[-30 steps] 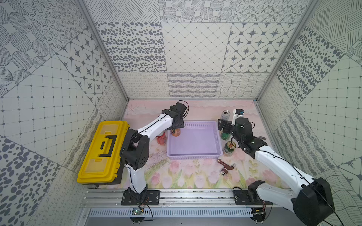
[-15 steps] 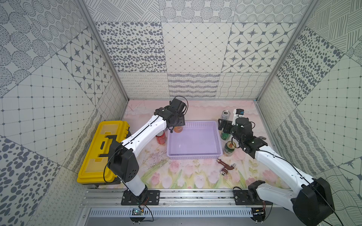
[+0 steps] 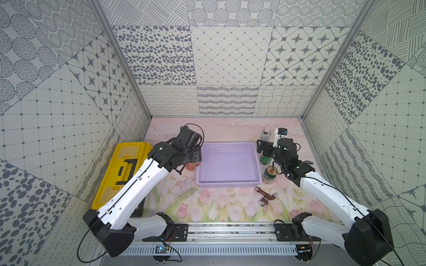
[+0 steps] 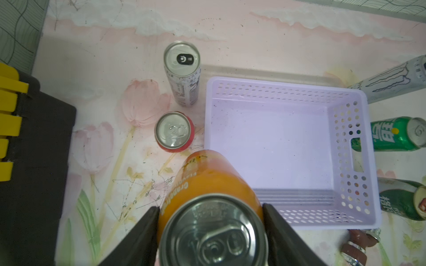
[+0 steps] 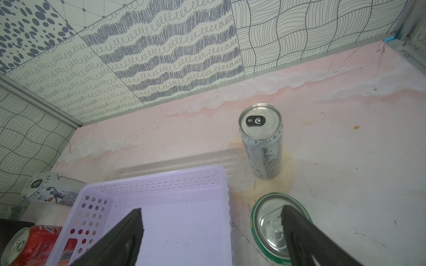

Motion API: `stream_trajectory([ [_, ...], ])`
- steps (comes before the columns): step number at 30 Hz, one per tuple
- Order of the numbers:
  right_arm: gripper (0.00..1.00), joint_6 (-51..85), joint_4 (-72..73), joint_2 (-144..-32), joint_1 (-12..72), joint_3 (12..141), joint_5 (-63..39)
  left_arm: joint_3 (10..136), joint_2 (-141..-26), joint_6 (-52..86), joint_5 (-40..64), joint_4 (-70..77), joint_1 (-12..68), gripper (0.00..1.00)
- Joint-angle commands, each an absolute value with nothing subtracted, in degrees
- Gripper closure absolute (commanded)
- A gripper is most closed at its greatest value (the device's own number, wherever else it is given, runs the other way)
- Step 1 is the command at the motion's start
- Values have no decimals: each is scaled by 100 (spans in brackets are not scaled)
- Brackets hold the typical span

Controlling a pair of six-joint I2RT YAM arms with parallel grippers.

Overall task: Take out the drinks from the basket
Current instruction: Place the drink at the center of the board.

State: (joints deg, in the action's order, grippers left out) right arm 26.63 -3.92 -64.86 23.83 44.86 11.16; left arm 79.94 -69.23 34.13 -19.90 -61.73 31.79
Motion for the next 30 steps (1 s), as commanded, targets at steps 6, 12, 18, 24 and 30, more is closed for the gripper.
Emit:
stream_trajectory([
  [6,3,2777,-90,-6390,2321,4402,1042,6786,-6119,4279,-2734,-6514,3225,63],
  [12,3,2801,-70,-6312,2289,4369,1037,6110,-6386,4525,-2651,-5864,3182,64],
  [18,3,2812,-63,-6259,2276,4355,1029,5570,-6761,4618,-2192,-4922,3015,65],
  [24,3,2812,-70,-6223,2269,4349,1030,5366,-7045,4612,-2121,-4592,2963,66],
  [30,3,2804,-88,-6213,2274,4349,1055,5172,-7111,4662,-2068,-4512,2888,65],
])
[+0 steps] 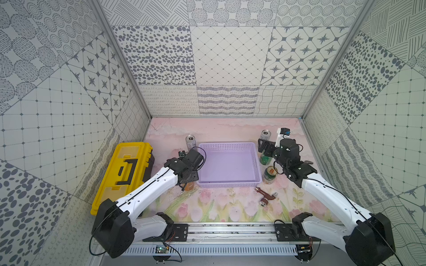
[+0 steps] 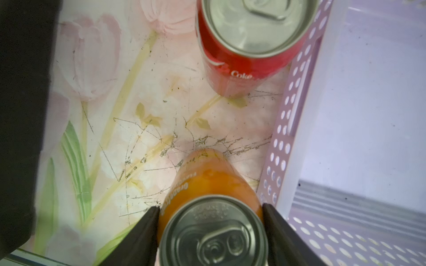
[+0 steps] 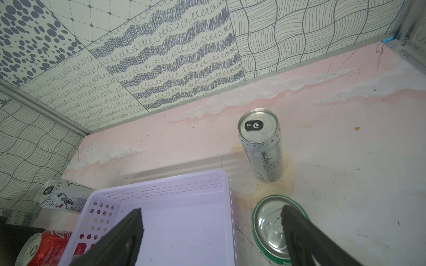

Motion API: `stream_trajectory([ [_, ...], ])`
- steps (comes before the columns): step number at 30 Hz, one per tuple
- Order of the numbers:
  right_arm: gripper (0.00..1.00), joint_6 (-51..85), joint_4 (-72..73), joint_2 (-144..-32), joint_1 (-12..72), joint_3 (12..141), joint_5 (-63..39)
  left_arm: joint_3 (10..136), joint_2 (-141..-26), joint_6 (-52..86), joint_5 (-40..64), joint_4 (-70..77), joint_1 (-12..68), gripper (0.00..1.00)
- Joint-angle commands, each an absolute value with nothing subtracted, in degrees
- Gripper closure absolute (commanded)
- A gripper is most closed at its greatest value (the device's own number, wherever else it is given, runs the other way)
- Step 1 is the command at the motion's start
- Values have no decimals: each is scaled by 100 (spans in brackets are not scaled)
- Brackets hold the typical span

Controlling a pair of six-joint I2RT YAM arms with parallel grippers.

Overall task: Take out the drinks from the basket
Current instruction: Place the drink at the center of the board.

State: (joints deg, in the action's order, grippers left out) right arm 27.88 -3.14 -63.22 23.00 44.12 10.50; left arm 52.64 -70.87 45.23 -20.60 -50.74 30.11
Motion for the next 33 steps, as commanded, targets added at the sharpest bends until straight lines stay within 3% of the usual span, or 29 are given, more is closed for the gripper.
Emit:
stream_trajectory([
  [1,3,2804,-83,-6216,2269,4355,1055,5122,-7104,4683,-2055,-4488,2860,65],
  [9,3,2804,-88,-6205,2268,4348,1072,4966,-7037,4708,-1854,-4393,2742,56],
  [26,3,2839,-88,-6144,2265,4324,1148,5086,-6621,4650,-1951,-4674,2743,14],
  [29,3,2839,-88,-6123,2266,4320,1165,5119,-6566,4637,-1951,-4707,2749,11],
  [31,3,2839,-97,-6117,2265,4319,1169,5172,-6537,4630,-1942,-4748,2748,1],
  [33,3,2846,-97,-6098,2266,4324,1181,5248,-6473,4614,-1934,-4776,2747,0],
])
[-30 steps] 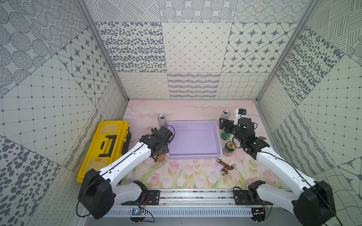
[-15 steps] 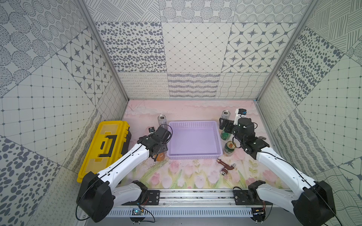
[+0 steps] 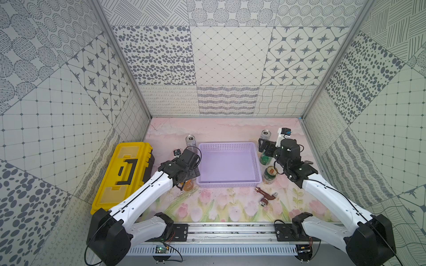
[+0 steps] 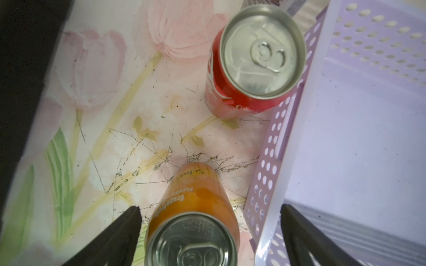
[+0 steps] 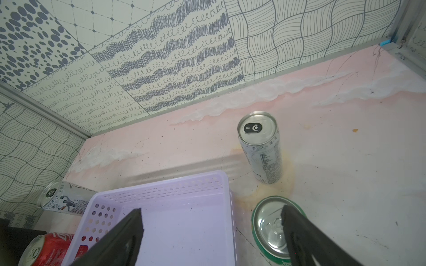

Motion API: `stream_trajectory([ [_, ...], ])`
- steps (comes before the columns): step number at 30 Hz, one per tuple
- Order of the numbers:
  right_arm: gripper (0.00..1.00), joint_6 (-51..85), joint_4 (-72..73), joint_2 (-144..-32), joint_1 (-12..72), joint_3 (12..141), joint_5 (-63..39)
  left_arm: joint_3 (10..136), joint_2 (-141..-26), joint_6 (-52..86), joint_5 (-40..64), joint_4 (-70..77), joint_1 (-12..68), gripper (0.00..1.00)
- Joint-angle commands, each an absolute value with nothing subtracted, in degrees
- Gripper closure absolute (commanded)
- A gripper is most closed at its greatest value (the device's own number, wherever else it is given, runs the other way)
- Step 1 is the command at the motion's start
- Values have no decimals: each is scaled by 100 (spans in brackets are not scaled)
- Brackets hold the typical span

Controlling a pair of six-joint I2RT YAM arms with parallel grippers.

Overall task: Take out the drinks from the basket
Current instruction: Place the drink at the center of the board, then reset both arms

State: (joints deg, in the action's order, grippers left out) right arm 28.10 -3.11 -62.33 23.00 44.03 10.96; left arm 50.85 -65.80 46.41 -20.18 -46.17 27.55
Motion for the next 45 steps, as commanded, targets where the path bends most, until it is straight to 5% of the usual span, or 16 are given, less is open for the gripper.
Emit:
stream_trajectory([
  [1,3,2843,-97,-6069,2267,4311,1186,5280,-6436,4597,-1941,-4786,2751,0],
  [18,3,2883,29,-5959,2262,4192,1318,6697,-6550,3925,-2666,-4798,2527,0],
  [26,3,2898,57,-5932,2259,4177,1301,6196,-6616,2715,-3290,-2359,2165,0],
  [35,3,2983,114,-5985,2204,4164,1172,6383,-7389,1718,-3400,-1520,1554,0],
  [45,3,3039,141,-6003,2142,4149,1081,5458,-7786,1358,-2386,71,743,0],
])
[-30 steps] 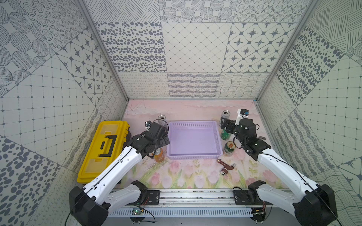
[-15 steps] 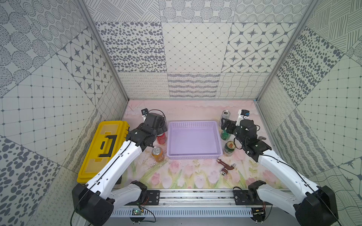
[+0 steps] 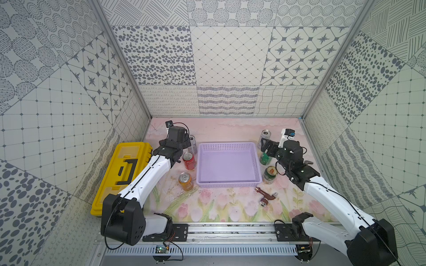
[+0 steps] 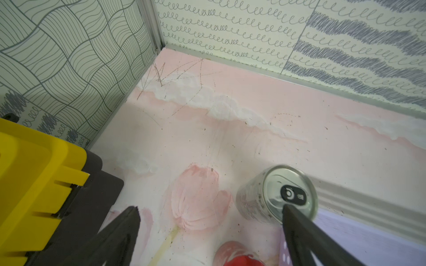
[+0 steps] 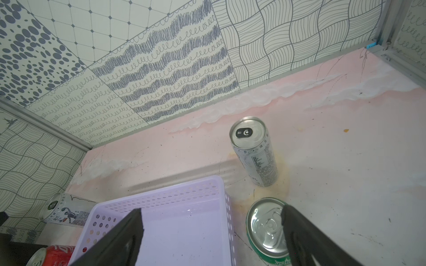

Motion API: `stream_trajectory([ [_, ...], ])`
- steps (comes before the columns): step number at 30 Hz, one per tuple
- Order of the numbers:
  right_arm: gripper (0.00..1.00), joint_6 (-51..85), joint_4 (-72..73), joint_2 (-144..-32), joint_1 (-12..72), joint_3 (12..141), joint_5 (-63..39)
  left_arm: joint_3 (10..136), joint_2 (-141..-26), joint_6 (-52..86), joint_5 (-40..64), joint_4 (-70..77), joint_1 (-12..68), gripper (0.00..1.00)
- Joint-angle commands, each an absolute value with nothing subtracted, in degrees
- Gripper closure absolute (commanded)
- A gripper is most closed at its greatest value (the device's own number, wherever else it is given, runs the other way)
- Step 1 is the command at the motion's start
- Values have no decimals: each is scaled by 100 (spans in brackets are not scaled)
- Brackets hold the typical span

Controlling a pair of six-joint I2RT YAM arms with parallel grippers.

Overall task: Take out the drinks from the basket
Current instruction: Reset both arms

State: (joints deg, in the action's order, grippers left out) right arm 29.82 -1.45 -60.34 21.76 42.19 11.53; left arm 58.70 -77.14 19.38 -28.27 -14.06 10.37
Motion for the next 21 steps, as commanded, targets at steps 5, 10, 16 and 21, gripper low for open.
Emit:
stream_trajectory([
  [5,3,3057,156,-5994,2122,4135,1046,4883,-7724,1295,-2312,844,488,0],
  [10,3,3076,167,-6000,2118,4131,1028,4427,-7730,1168,-2304,1377,338,0],
  [16,3,3075,172,-6047,2105,4131,1020,4089,-7634,1018,-2088,1632,338,0],
  [21,3,3091,206,-6081,2099,4122,998,3769,-7637,570,-2420,1870,619,0],
])
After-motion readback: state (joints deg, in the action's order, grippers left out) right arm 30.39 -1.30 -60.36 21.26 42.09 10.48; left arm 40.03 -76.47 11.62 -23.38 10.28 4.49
